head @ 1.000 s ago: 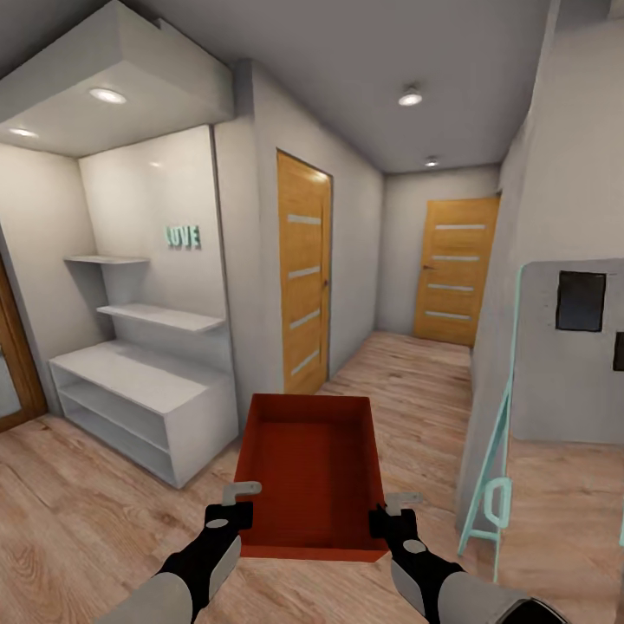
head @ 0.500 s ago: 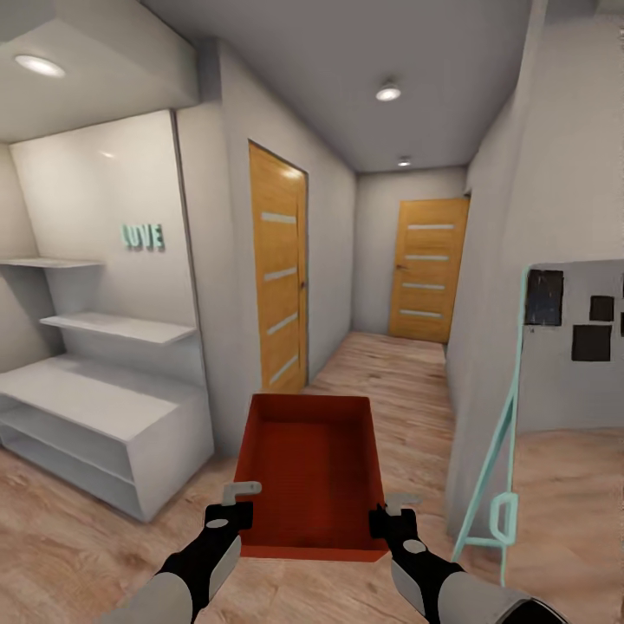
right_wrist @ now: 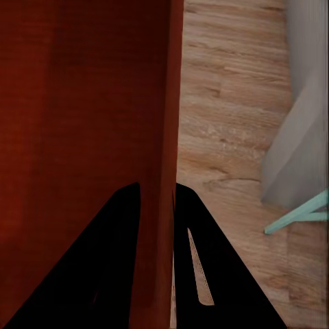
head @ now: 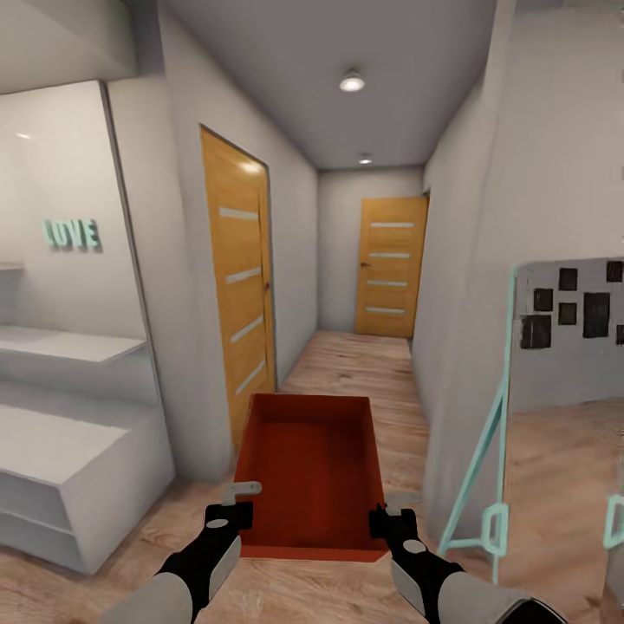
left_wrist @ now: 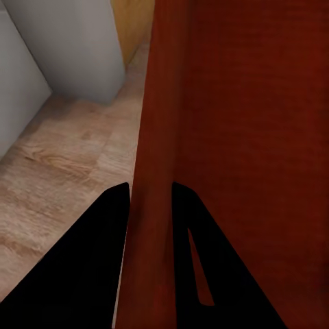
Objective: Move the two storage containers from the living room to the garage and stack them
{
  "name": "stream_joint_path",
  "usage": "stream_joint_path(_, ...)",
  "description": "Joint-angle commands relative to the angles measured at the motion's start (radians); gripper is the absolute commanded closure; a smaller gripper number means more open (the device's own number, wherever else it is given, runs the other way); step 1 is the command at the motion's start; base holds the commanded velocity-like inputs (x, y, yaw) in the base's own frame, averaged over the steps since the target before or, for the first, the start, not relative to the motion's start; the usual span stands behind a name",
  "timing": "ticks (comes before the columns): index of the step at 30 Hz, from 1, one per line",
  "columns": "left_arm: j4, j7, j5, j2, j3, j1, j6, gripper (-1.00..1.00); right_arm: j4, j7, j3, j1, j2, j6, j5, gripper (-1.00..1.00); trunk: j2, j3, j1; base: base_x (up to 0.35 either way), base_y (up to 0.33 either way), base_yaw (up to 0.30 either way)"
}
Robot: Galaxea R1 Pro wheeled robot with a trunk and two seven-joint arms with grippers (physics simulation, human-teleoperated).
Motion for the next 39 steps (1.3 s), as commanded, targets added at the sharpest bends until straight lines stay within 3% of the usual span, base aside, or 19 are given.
stream_joint_path(1,-0.033,0.008,-0.016,0.008,0.023,-0.001,0.004,1.0,0.002,0.001,-0.009,0.0,0.0,-0.002,-0.011,1.0,-0.001,-0.002,0.001,0.313,0.131,-0.283)
stream_joint_path(21,-0.033,0.008,-0.016,0.008,0.023,-0.001,0.004,1.0,0.002,0.001,-0.009,0.0,0.0,-0.002,-0.01,1.0,-0.001,-0.013,0.001,0.313,0.142,-0.28)
stream_joint_path(39,-0.033,0.008,-0.014,0.008,0.023,-0.001,0.004,1.0,0.002,0.001,-0.009,0.0,0.0,-0.002,-0.01,1.0,-0.001,-0.014,0.001,0.313,0.182,-0.019)
